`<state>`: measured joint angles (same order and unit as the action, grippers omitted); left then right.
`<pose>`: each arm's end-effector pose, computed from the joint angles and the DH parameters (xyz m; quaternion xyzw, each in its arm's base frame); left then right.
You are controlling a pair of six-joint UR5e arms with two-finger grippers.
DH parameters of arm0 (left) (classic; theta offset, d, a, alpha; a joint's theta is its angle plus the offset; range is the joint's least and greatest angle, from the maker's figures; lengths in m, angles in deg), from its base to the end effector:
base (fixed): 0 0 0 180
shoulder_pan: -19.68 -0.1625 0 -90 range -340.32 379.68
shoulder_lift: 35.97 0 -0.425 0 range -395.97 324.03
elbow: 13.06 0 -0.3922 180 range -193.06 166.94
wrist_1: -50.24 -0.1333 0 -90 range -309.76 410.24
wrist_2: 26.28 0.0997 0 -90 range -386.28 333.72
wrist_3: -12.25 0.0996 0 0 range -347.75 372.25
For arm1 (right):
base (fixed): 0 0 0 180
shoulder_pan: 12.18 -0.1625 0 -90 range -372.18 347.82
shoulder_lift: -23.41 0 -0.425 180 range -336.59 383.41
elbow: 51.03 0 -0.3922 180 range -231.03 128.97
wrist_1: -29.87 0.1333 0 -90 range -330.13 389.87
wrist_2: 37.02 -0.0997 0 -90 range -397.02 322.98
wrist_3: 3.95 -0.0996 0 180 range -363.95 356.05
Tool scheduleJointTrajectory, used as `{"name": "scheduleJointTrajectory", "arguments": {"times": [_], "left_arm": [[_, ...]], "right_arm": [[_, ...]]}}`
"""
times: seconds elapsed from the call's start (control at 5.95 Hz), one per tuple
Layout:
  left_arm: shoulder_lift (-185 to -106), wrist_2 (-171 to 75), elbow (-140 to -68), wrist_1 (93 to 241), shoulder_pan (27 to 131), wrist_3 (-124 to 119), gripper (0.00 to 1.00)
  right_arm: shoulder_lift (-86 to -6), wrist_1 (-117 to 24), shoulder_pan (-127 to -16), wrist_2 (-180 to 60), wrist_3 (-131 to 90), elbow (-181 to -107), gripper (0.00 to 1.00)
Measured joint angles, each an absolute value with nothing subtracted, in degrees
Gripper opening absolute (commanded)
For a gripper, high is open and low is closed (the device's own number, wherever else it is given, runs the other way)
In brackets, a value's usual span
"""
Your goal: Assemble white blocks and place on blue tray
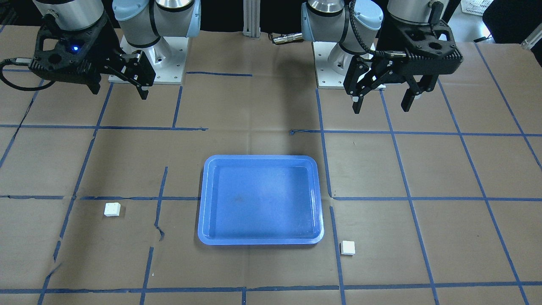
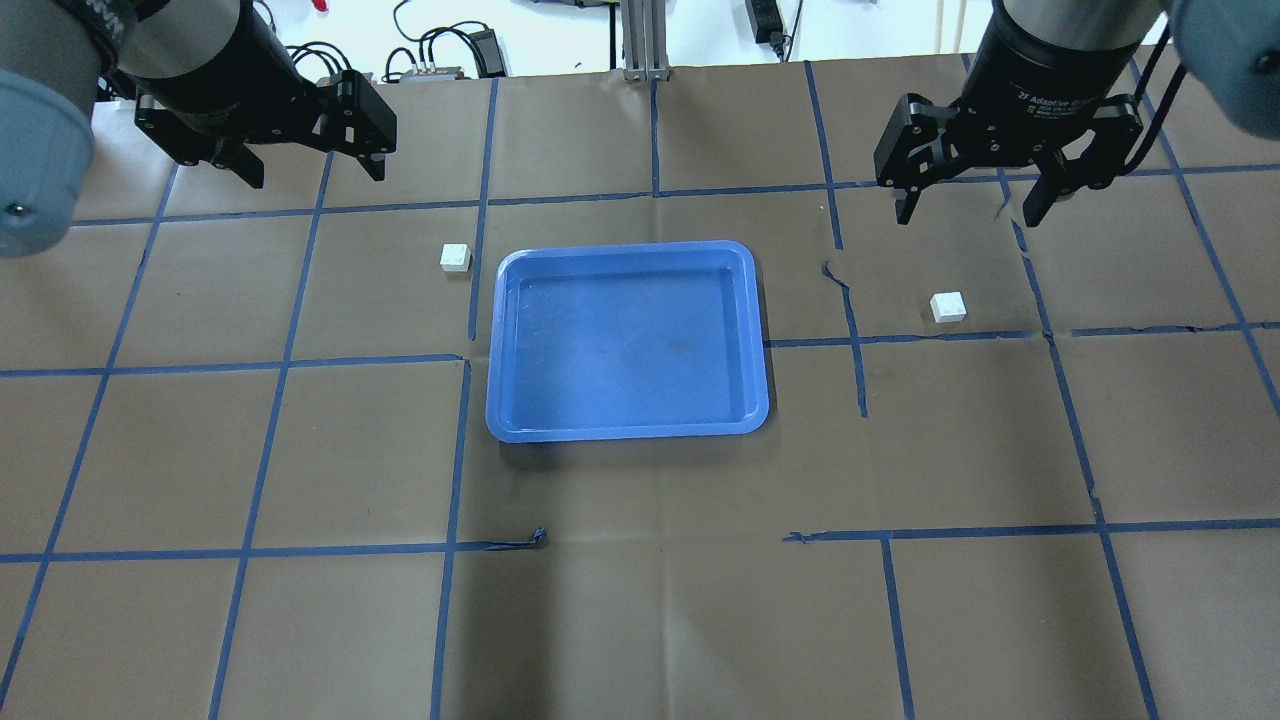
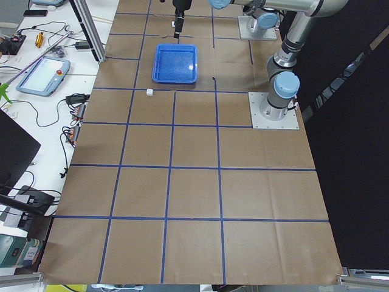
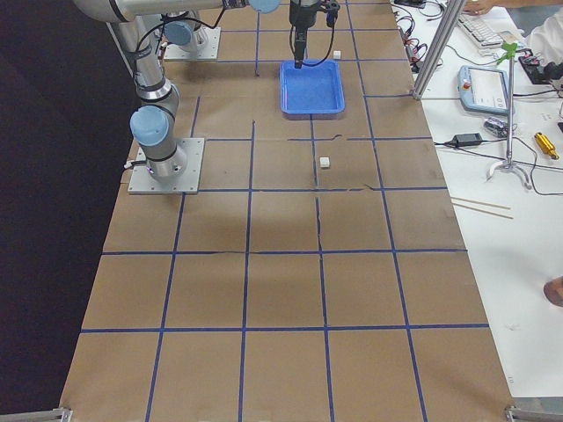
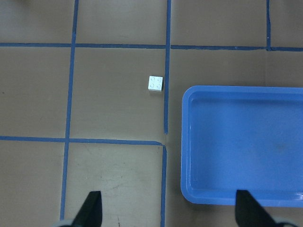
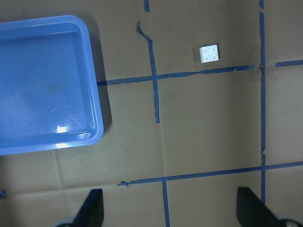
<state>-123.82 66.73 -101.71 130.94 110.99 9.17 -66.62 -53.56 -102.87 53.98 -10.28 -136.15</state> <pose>-0.1393 -0.4917 0.5362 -0.0183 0.9933 -0.1123 0.0218 0.1374 -0.4857 0.5186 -0.0491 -0.9987 -0.0139 0.0096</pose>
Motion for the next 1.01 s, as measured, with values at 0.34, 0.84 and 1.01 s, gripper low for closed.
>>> {"name": "scheduleJointTrajectory", "arguments": {"times": [0.34, 0.84, 1.01], "left_arm": [[-124.0, 66.5, -101.7, 130.7, 111.1, 9.1, 0.99], [-124.3, 66.2, -101.5, 130.5, 111.0, 9.2, 0.99], [-124.4, 66.2, -101.5, 130.5, 110.9, 9.8, 0.99]], "right_arm": [[-66.6, -53.4, -102.7, 53.9, -10.3, -136.2, 1.00], [-67.0, -52.9, -102.8, 54.2, -10.8, -136.8, 1.00], [-67.1, -52.8, -102.9, 54.3, -10.9, -136.9, 1.00]]}}
